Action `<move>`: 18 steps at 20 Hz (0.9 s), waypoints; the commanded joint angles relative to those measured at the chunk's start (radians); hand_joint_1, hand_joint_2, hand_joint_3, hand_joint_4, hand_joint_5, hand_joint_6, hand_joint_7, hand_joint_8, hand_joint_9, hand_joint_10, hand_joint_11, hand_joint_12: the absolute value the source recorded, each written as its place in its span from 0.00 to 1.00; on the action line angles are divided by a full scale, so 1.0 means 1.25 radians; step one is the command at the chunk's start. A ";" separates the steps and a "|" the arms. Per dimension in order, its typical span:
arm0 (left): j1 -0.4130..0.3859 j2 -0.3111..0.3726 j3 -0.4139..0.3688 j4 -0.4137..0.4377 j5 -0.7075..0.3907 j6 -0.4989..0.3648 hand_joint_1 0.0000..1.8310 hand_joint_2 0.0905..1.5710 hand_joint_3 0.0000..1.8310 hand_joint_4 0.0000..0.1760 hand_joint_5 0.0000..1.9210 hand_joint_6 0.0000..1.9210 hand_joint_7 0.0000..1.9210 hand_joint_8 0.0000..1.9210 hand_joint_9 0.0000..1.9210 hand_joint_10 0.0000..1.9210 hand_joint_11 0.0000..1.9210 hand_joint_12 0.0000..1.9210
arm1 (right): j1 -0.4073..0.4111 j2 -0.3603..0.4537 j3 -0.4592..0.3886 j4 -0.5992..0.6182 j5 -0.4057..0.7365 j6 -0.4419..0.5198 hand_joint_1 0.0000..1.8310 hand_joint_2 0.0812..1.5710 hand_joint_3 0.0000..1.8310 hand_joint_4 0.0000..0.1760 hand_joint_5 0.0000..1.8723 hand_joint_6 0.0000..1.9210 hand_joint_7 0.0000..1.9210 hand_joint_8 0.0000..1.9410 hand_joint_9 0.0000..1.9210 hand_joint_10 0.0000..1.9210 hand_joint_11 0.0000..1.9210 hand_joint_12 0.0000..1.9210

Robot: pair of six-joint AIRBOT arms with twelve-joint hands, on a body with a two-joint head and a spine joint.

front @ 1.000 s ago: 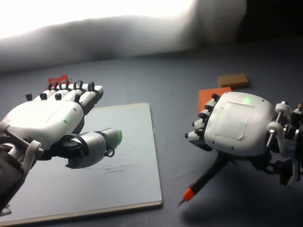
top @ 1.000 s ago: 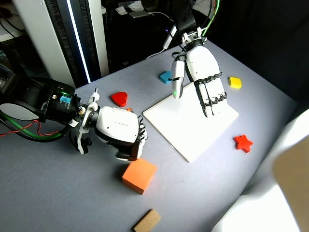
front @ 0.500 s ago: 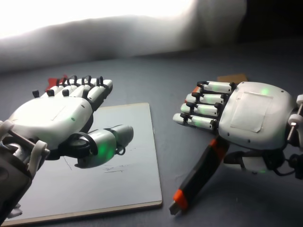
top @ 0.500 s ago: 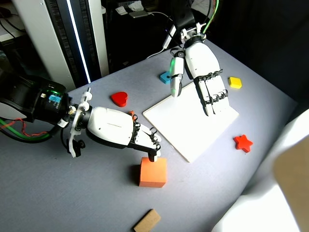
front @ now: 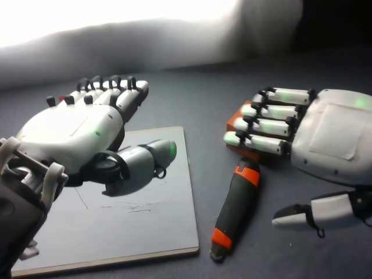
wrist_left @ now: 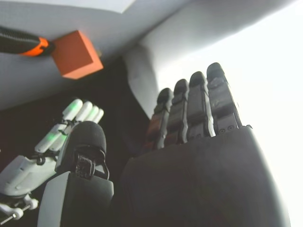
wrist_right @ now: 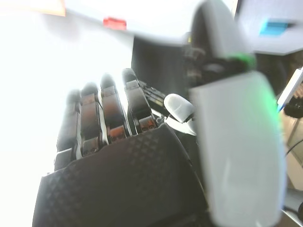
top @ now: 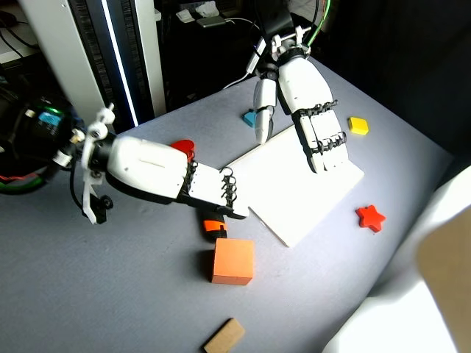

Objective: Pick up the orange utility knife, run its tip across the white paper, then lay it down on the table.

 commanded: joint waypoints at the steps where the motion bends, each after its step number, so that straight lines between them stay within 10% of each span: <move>1: -0.011 0.006 -0.006 0.052 -0.058 0.003 0.00 0.85 0.00 0.00 0.17 0.02 0.18 0.02 0.16 0.02 0.00 0.41 | 0.011 0.020 -0.013 0.001 0.088 0.016 0.00 0.68 0.01 0.00 0.17 0.04 0.23 0.04 0.21 0.05 0.00 0.55; 3: -0.012 0.006 -0.018 0.052 -0.063 0.003 0.05 0.84 0.00 0.00 0.31 0.07 0.36 0.09 0.30 0.09 0.00 0.73 | 0.013 0.055 -0.037 0.001 0.093 0.035 0.00 0.71 0.00 0.00 0.29 0.09 0.38 0.08 0.33 0.18 0.03 0.71; 4: -0.012 0.006 -0.020 0.052 -0.063 0.003 0.08 0.84 0.00 0.00 0.38 0.14 0.39 0.25 0.30 0.38 0.06 0.84 | 0.014 0.065 -0.042 0.001 0.093 0.043 0.04 0.73 0.00 0.00 0.39 0.16 0.49 0.14 0.38 0.35 0.13 0.78; 8: -0.006 0.007 -0.020 0.052 -0.062 0.003 0.10 0.90 0.01 0.00 0.43 0.80 0.46 0.87 0.42 0.95 0.31 1.00 | 0.011 0.116 -0.074 0.033 0.092 0.064 0.00 0.85 0.01 0.00 0.49 0.71 0.56 0.75 0.48 0.93 0.39 1.00; 12: -0.004 0.008 -0.020 0.052 -0.062 0.003 0.15 0.95 0.01 0.00 0.55 1.00 0.59 0.97 0.58 1.00 0.49 1.00 | -0.006 0.162 -0.098 0.033 0.093 0.112 0.26 0.92 0.01 0.00 0.57 0.96 0.62 0.97 0.64 1.00 0.63 1.00; 16: -0.006 0.008 -0.019 0.052 -0.064 0.003 0.32 0.95 0.00 0.00 0.60 1.00 0.63 1.00 0.66 1.00 0.61 1.00 | -0.019 0.188 -0.099 0.034 0.103 0.130 0.39 0.91 0.00 0.00 0.64 1.00 0.67 1.00 0.70 1.00 0.69 1.00; 17: -0.006 0.008 -0.019 0.052 -0.065 0.003 0.34 0.95 0.00 0.00 0.60 1.00 0.63 1.00 0.66 1.00 0.62 1.00 | -0.028 0.192 -0.099 0.034 0.124 0.145 0.39 0.91 0.00 0.64 0.65 1.00 0.67 1.00 0.70 1.00 0.69 1.00; 18: -0.005 0.008 -0.019 0.052 -0.065 0.004 0.35 0.94 0.00 0.00 0.59 1.00 0.63 1.00 0.66 1.00 0.62 1.00 | -0.033 0.194 -0.099 0.034 0.137 0.152 0.39 0.91 0.00 0.93 0.65 1.00 0.68 1.00 0.71 1.00 0.70 1.00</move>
